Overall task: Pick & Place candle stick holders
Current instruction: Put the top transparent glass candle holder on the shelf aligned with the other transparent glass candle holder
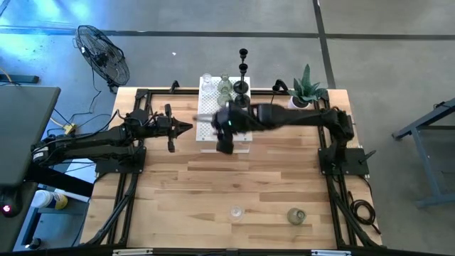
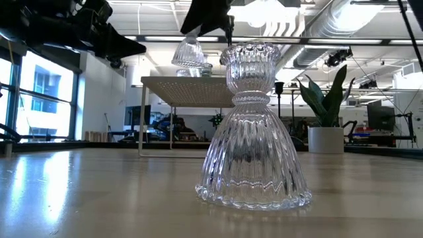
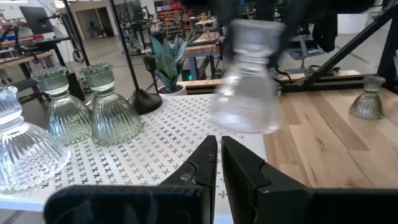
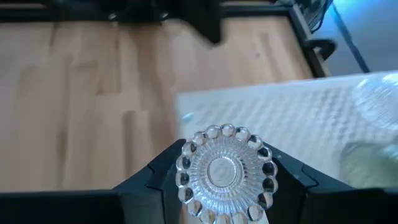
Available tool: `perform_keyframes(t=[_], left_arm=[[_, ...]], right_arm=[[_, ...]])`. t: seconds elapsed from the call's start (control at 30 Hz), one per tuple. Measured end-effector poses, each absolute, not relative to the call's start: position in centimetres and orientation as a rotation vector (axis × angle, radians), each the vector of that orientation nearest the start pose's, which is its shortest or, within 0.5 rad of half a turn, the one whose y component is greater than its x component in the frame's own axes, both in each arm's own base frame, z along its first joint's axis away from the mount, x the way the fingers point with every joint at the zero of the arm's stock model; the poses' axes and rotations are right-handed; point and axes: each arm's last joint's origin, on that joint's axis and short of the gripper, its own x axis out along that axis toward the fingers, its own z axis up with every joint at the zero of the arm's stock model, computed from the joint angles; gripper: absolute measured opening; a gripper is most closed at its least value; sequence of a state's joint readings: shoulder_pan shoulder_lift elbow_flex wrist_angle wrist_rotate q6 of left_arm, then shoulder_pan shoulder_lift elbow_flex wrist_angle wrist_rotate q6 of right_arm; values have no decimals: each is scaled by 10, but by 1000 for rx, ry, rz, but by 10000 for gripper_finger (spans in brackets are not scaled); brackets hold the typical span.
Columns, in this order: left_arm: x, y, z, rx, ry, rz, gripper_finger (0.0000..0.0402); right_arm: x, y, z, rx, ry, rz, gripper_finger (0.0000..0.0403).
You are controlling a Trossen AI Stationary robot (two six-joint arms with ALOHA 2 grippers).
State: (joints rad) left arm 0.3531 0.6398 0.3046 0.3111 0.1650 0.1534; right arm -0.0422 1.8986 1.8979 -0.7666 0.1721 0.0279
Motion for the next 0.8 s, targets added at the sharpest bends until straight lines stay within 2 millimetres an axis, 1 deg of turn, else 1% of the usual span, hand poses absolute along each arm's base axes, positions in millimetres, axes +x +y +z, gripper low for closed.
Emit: perform_keyframes(t=[0.07,0.17,0.3,0.5,0.8], left_arm=[[148,49,235,147,38,186,21],[148,49,235,147,38,186,21],[148,49,235,147,38,187,21],[148,49,235,146,38,189,21],[148,49,235,142,37,189,21]], right_arm=[[423,-40,349,-18,754,-204,152],[425,-62,345,-5,757,-189,158],[429,-78,336,3,770,-191,165],[434,-84,332,-10,751,-167,156],[434,-85,332,-17,752,-164,200]])
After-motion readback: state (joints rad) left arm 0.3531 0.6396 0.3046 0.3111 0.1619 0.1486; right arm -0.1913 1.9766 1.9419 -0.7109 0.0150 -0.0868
